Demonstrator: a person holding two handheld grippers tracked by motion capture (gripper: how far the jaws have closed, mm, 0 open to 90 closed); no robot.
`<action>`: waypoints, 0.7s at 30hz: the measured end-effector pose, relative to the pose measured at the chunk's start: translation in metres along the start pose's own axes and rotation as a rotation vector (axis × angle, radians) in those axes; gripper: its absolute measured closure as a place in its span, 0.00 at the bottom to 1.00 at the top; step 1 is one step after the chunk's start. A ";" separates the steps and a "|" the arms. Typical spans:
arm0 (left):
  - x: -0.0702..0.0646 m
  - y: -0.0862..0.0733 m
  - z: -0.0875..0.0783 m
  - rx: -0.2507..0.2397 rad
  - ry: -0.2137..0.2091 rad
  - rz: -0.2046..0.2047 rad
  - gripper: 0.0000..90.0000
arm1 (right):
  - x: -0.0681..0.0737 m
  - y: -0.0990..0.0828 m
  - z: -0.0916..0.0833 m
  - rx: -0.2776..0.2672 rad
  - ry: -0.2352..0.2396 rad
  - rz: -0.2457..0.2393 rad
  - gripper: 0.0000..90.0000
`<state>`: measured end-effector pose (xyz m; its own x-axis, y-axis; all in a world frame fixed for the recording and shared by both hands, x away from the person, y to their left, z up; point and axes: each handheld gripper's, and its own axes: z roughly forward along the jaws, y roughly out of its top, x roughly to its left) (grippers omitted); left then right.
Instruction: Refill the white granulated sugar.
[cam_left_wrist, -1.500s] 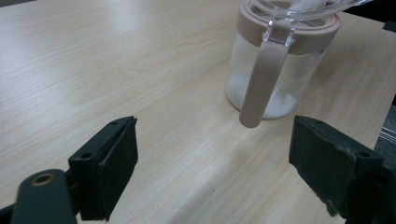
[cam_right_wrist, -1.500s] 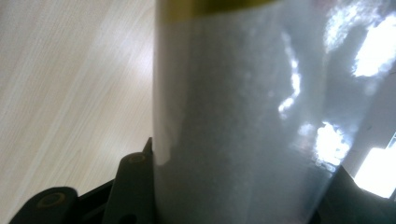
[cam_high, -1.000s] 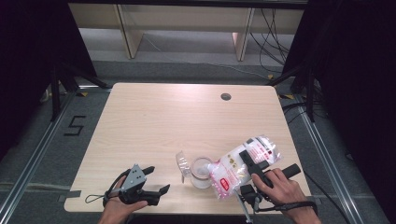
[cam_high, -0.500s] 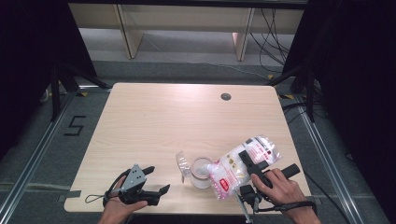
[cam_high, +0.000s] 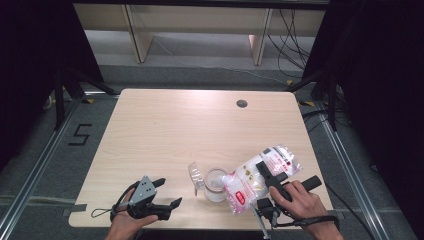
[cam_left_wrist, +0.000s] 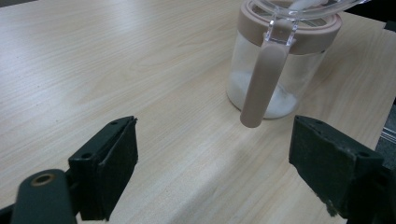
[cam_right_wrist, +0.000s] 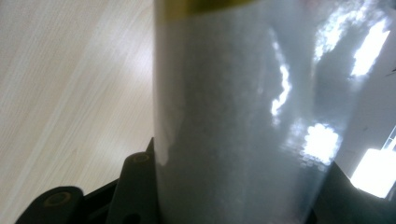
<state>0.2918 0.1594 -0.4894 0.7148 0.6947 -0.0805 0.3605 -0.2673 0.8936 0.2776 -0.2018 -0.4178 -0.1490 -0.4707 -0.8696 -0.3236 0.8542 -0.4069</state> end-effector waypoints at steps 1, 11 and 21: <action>0.000 0.000 0.000 -0.005 -0.006 -0.001 0.17 | 0.000 0.000 -0.001 0.004 -0.001 0.003 0.65; 0.000 0.000 0.000 -0.005 -0.006 -0.001 0.17 | -0.002 0.001 0.000 -0.016 -0.012 -0.025 0.66; 0.000 0.000 0.000 -0.004 -0.006 0.002 0.17 | -0.004 -0.002 -0.001 -0.013 -0.019 -0.012 0.66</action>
<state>0.2919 0.1593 -0.4894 0.7192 0.6900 -0.0820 0.3571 -0.2658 0.8954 0.2779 -0.2019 -0.4138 -0.1275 -0.4761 -0.8701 -0.3377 0.8457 -0.4133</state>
